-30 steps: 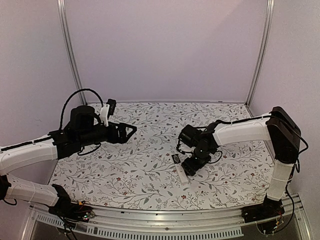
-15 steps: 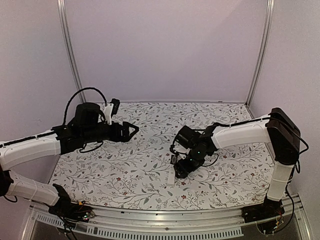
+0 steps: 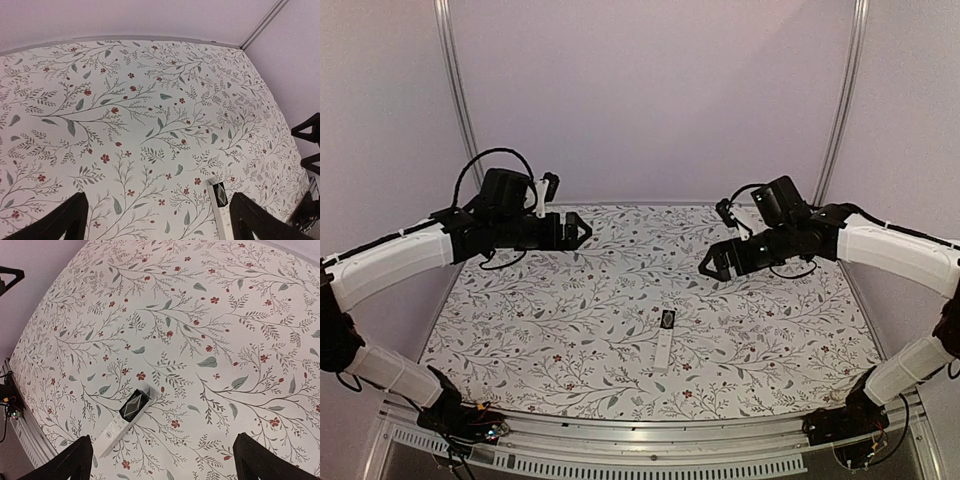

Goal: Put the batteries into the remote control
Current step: Reset both arms

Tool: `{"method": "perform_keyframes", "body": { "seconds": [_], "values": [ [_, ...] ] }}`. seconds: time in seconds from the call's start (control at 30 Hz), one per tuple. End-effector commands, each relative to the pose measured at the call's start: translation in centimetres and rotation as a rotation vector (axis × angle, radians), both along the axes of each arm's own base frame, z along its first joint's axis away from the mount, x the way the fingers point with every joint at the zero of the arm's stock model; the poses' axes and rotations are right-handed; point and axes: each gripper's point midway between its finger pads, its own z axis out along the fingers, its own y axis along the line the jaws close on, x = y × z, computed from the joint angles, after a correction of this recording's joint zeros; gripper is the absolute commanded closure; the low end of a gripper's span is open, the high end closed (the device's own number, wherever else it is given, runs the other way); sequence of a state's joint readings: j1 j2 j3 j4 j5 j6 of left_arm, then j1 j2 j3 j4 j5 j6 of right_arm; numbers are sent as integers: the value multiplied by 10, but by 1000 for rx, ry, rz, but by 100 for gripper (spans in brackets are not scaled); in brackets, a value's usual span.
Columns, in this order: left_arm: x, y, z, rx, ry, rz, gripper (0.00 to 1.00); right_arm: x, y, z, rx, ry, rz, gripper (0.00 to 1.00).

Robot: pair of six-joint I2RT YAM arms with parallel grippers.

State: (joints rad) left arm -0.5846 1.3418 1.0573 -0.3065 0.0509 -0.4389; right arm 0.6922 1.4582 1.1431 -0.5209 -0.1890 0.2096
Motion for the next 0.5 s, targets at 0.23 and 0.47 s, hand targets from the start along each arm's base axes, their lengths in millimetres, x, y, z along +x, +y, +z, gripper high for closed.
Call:
{"method": "perform_keyframes", "body": {
  "seconds": [0.23, 0.47],
  "values": [
    [10, 104, -35, 117, 95, 334, 0, 38, -78, 7, 128, -74, -225, 1],
    [-12, 117, -72, 99, 130, 379, 1, 20, -85, -37, 137, -4, -252, 1]
  ]
}}
